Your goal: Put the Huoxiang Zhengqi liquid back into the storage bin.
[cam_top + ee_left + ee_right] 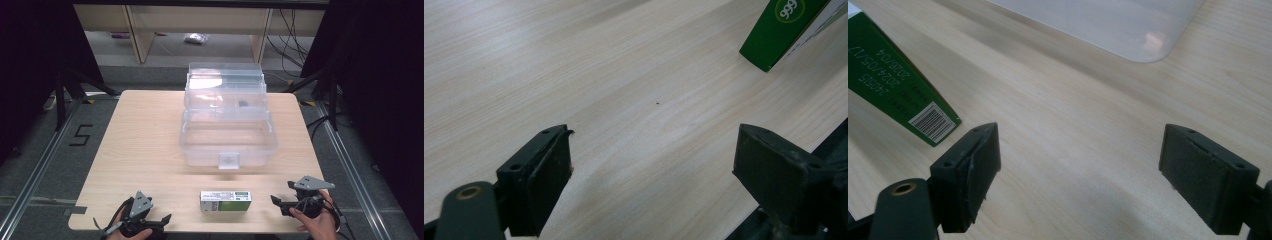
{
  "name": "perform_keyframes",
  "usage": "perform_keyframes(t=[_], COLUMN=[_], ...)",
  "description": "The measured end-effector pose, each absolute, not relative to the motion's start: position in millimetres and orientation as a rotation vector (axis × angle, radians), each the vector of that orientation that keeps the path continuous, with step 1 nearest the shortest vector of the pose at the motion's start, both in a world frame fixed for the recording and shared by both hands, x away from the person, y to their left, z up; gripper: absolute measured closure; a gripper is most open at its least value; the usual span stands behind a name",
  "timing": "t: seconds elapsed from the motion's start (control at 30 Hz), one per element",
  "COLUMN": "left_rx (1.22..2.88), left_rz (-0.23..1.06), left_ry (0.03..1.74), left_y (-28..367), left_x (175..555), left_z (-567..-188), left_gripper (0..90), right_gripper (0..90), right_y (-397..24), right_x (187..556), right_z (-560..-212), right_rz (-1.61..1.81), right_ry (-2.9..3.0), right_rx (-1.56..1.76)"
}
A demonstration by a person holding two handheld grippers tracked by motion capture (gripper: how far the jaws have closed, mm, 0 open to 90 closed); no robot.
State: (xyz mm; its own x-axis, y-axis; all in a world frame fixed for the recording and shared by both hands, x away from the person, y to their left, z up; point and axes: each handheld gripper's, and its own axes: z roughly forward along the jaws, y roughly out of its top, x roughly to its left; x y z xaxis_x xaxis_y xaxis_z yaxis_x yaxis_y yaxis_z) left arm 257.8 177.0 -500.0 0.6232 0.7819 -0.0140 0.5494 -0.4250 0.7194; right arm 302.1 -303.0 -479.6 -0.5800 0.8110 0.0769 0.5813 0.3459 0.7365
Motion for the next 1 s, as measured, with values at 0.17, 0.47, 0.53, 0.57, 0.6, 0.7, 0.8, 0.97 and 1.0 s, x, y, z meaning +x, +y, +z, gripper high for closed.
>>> perform_keyframes(t=[0.17,0.47,0.53,0.57,0.6,0.7,0.8,0.97,1.0], left_rx=[2.082,2.091,2.138,2.139,2.101,2.093,2.072,2.092,2.090], left_rz=[0.432,0.432,0.430,0.425,0.431,0.434,0.433,0.443,0.438], left_ry=[1.073,1.066,1.032,1.042,1.062,1.069,1.079,1.074,1.074], left_y=[174,174,177,177,175,174,173,175,175], left_x=[258,258,260,260,260,260,260,260,260], left_z=[-503,-502,-501,-502,-503,-503,-504,-503,-503], left_gripper=[14.9,14.9,14.8,14.9,14.9,14.9,14.9,14.9,14.9], right_gripper=[19.2,19.8,19.4,19.2,19.1,17.7,17.8,17.6,17.6], right_y=[-299,-292,-291,-289,-289,-283,-275,-257,-254], right_x=[304,306,307,305,308,306,306,305,306], right_z=[-475,-460,-455,-451,-449,-438,-433,-425,-424], right_rz=[1.071,1.036,1.017,1.019,1.020,0.986,0.996,0.952,0.949], right_ry=[2.336,2.426,2.450,2.477,2.481,2.523,2.533,2.596,2.600], right_rx=[1.178,1.051,1.007,1.030,0.971,0.979,0.893,0.831,0.805])
